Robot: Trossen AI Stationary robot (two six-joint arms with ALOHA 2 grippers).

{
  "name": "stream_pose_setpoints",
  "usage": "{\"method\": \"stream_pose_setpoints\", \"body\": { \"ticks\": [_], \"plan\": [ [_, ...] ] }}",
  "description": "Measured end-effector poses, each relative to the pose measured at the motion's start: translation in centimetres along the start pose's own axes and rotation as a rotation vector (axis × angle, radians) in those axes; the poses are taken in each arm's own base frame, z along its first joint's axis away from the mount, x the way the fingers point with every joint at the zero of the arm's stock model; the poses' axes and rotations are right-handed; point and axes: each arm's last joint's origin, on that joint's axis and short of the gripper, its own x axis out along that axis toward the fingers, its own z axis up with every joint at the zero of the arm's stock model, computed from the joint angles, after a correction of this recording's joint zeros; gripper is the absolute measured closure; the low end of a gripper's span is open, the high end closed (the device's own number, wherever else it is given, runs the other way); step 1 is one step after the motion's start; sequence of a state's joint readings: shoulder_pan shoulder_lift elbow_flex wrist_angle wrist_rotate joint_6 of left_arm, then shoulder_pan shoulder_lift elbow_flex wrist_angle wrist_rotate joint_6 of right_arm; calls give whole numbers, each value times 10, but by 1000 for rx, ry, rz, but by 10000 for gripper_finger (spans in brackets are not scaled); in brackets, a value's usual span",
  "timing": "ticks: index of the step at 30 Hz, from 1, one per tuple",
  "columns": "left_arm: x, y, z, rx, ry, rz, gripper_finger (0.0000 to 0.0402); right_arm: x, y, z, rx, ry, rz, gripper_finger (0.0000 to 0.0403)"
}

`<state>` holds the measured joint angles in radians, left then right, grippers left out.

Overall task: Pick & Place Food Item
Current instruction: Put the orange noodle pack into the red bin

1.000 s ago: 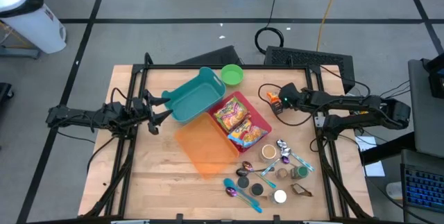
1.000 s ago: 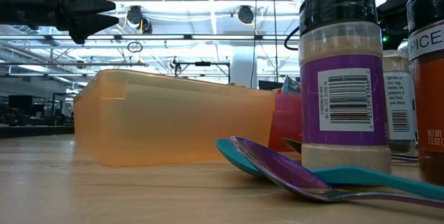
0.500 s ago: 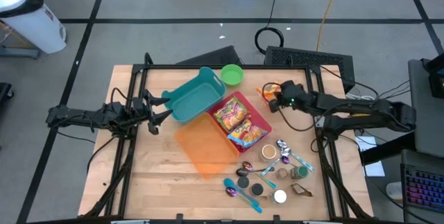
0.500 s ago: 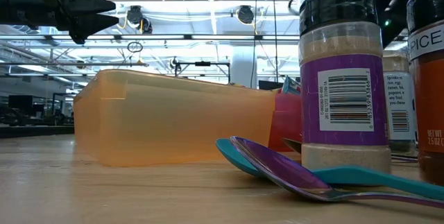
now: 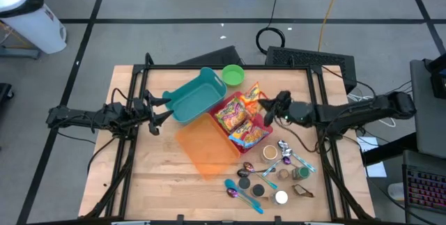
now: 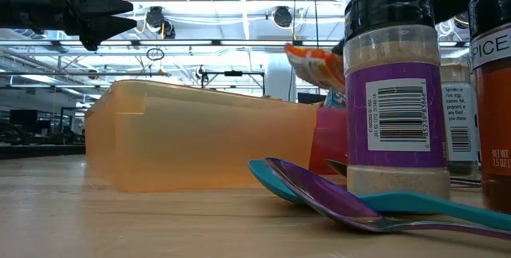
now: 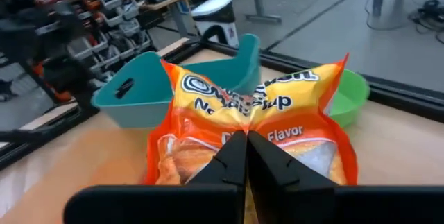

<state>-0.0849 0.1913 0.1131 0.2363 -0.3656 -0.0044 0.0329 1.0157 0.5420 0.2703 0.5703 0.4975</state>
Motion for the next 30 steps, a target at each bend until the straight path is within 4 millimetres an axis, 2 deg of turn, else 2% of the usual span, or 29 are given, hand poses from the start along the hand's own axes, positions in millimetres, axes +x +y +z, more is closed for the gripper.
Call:
{"method": "stream_pose_setpoints", "body": {
  "ticks": [7, 10, 15, 23, 30],
  "plan": [
    [0, 0, 0, 0, 0, 0, 149, 12, 51, -6, -95, 6, 0, 403],
    [0, 0, 0, 0, 0, 0, 149, 23, 64, -15, -137, 41, 2, 403],
    [0, 0, 0, 0, 0, 0, 149, 36, 65, -36, -118, 102, -37, 403],
    [0, 0, 0, 0, 0, 0, 149, 45, 63, -58, -67, 168, -83, 403],
    [0, 0, 0, 0, 0, 0, 149, 47, 64, -67, -46, 208, -76, 403]
  ]
}}
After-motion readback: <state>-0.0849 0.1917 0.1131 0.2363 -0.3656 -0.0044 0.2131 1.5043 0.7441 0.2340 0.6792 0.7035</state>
